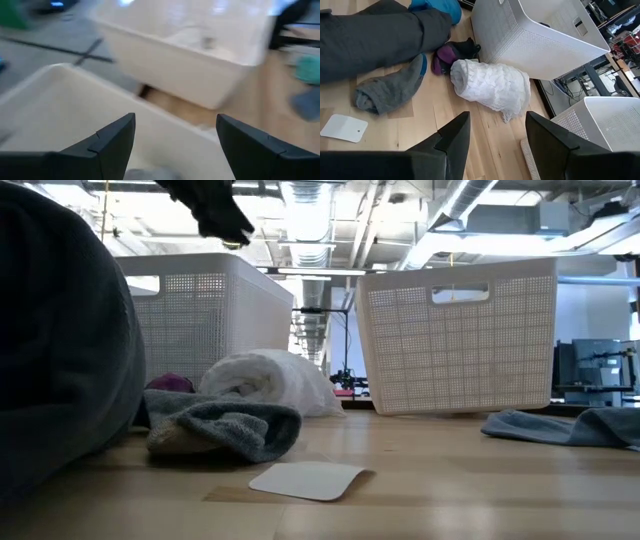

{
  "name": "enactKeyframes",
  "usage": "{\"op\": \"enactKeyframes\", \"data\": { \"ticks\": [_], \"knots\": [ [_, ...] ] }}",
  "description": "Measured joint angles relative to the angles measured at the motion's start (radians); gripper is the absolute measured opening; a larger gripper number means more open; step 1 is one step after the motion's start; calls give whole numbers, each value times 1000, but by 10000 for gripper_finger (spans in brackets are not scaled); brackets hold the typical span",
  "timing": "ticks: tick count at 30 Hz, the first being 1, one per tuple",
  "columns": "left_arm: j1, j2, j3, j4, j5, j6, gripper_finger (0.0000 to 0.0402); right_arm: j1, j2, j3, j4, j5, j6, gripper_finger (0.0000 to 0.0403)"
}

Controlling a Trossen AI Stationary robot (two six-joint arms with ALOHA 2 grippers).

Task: Sort clothes
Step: Put the rolled white dress into the right white bin

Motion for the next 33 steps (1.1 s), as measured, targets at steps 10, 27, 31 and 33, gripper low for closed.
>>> {"op": "enactKeyframes", "data": {
  "ticks": [10, 27, 31, 33],
  "knots": [
    [-379, 9, 0, -70, 48, 171, 273, -9, 0, 0, 0, 0, -18, 207],
    [-767, 269, 0, -203, -369, 465, 273, 5, 0, 0, 0, -16, -6, 207],
    [-823, 359, 0, -207, -475, 577, 273, 17, 0, 0, -5, -20, 9, 207],
    [-841, 403, 0, -211, -516, 629, 273, 23, 0, 0, -8, -22, 24, 207]
  ]
}}
